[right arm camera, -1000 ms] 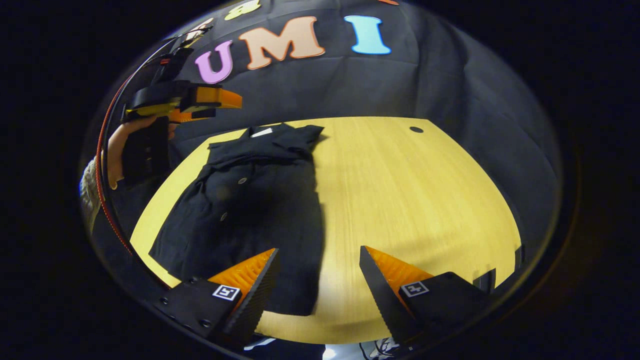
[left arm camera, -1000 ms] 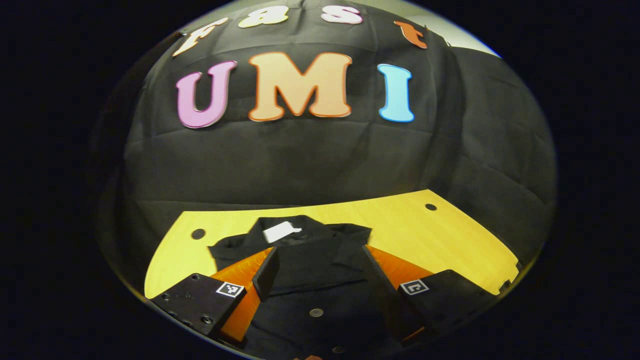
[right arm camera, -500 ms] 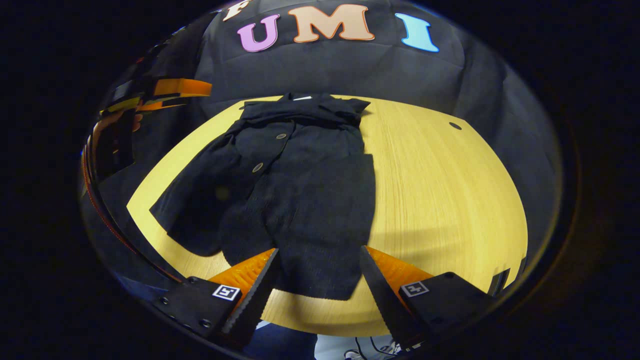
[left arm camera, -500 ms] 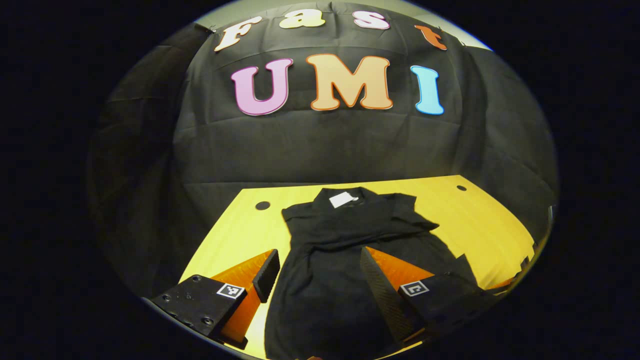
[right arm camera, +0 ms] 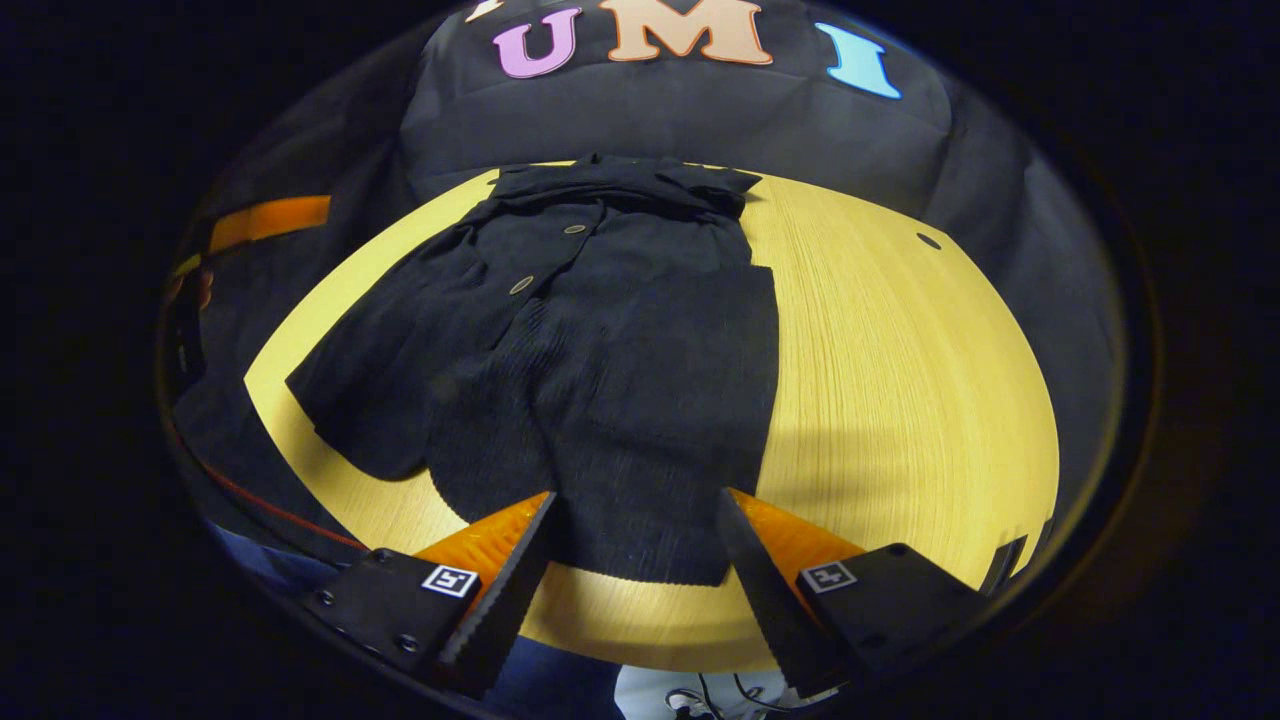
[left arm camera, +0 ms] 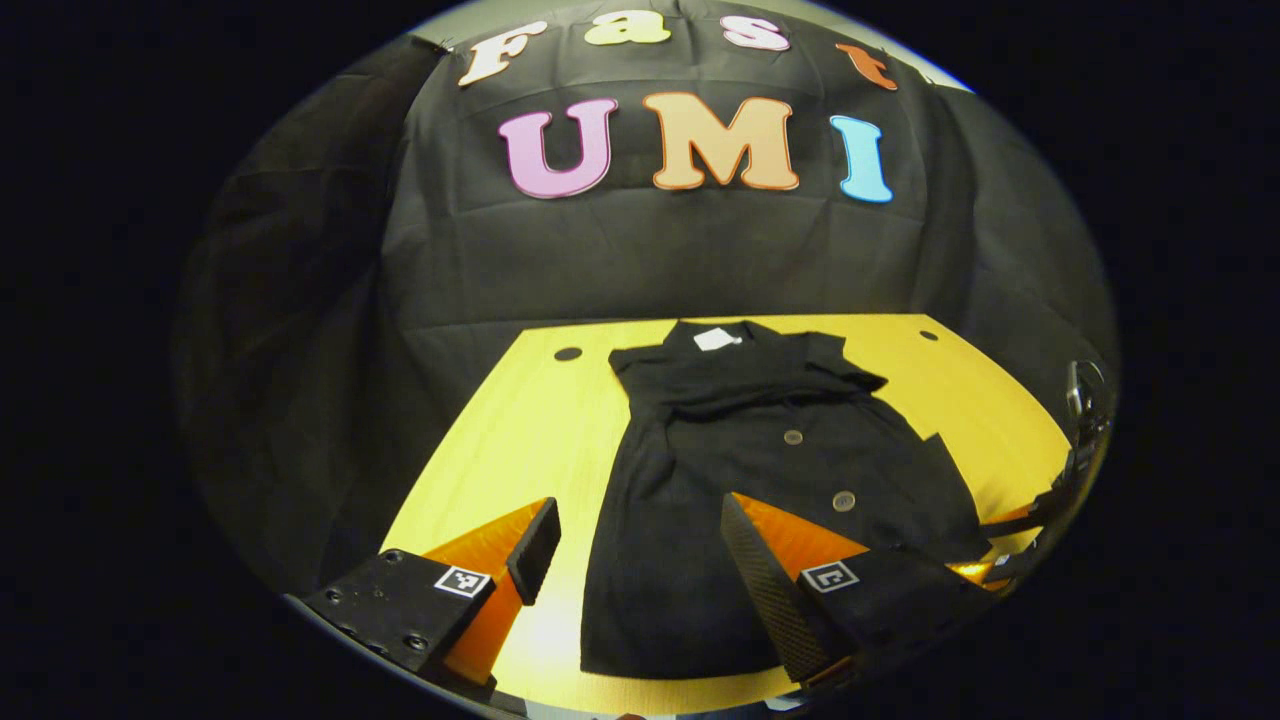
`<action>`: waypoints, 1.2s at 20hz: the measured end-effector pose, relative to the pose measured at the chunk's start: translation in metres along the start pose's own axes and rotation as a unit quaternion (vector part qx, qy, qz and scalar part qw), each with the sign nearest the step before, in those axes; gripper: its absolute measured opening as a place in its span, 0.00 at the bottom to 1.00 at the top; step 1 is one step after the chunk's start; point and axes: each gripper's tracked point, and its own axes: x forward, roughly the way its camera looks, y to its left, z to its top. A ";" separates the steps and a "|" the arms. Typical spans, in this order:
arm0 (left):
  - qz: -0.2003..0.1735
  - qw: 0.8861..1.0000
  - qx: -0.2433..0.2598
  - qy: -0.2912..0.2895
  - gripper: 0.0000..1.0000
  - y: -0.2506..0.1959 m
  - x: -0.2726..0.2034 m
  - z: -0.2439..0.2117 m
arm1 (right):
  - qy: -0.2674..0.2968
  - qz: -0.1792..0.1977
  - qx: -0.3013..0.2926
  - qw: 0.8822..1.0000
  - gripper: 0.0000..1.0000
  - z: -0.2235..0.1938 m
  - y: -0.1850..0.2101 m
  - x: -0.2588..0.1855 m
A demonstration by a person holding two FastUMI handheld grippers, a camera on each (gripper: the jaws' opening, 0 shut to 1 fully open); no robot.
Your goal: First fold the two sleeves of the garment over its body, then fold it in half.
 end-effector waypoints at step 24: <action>-0.003 0.987 -0.035 0.156 0.98 -0.022 -0.010 -0.153 | -0.001 -0.002 0.008 1.000 1.00 0.002 -0.001 0.002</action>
